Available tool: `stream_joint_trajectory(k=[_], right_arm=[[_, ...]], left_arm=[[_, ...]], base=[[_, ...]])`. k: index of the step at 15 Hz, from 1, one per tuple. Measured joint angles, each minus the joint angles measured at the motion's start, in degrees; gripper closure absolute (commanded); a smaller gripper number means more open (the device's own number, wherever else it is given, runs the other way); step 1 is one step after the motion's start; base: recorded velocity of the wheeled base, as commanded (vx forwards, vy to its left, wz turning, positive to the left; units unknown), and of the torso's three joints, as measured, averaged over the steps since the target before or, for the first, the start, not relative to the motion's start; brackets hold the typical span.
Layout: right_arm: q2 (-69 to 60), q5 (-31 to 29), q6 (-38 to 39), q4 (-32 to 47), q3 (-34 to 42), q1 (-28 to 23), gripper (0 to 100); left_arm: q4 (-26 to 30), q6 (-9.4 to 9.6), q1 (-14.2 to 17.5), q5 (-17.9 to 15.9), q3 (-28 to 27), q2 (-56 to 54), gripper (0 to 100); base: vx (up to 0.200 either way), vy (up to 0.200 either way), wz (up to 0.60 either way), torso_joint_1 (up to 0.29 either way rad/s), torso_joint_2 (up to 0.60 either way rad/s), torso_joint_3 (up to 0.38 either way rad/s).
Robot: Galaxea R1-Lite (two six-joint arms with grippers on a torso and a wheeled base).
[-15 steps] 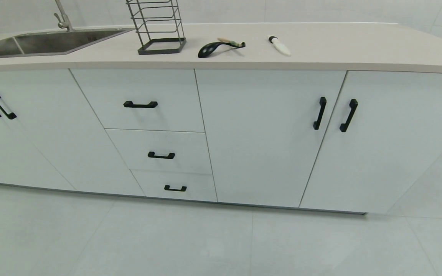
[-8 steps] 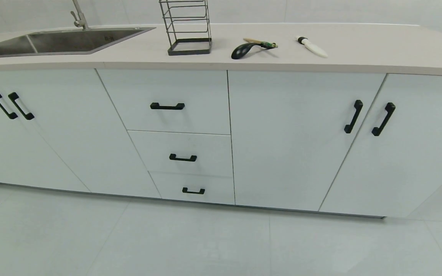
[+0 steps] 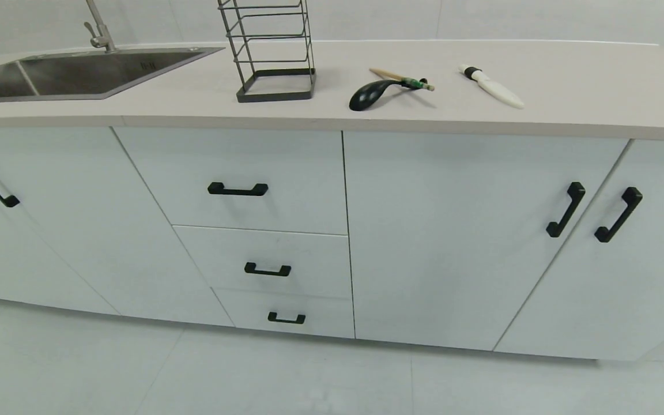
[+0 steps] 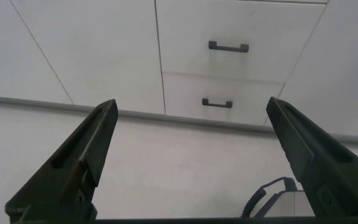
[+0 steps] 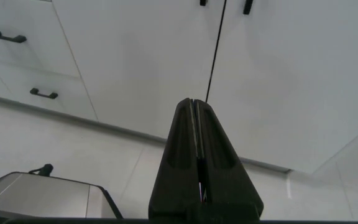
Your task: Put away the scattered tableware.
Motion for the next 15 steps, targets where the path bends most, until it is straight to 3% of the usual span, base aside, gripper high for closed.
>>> stream_joint_trajectory(k=[5,15], right_arm=[[0.00,-0.13,1.78,-0.13,0.00,-0.05,100],[0.00,-0.11,1.43,-0.13,0.00,0.00,100]], left_arm=[[0.02,0.06,-0.06,0.01,0.00,0.00,0],[0.00,0.20,-0.01,0.01,0.00,0.00,0]], base=[[0.000,0.200,0.00,0.005,0.01,-0.001],[0.000,-0.020,0.00,0.000,0.00,0.000]])
